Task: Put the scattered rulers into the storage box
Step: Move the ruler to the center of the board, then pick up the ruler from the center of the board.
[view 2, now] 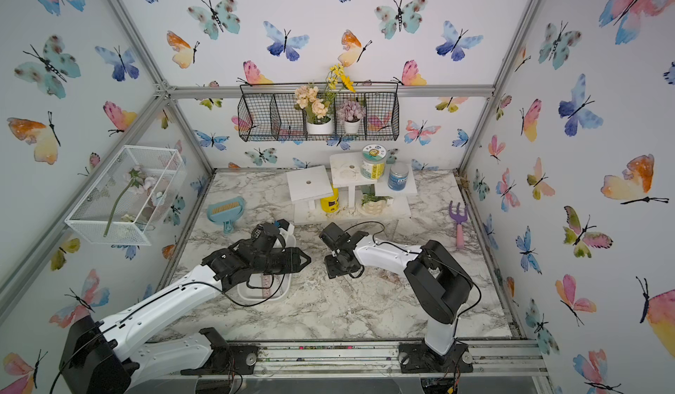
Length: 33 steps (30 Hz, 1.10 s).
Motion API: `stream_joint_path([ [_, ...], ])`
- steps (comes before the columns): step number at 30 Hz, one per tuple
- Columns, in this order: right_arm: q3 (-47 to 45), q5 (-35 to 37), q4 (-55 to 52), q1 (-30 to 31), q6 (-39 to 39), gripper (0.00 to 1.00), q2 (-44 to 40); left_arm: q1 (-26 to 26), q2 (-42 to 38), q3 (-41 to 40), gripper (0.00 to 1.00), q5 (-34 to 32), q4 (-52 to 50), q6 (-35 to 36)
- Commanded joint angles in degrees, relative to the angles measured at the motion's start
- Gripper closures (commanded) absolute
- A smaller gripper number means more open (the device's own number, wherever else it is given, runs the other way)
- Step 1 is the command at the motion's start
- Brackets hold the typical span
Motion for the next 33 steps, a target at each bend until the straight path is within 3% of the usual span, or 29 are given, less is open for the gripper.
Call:
stream_joint_path([
  [1, 0.5, 4.0, -5.0, 0.1, -3.2, 0.46, 1.1, 0.4, -0.7, -0.5, 0.55, -1.6, -0.5, 0.2],
  [33, 0.9, 2.7, -5.5, 2.0, -3.2, 0.5, 3.3, 0.4, -0.4, -1.3, 0.55, -0.9, 0.1, 0.0],
])
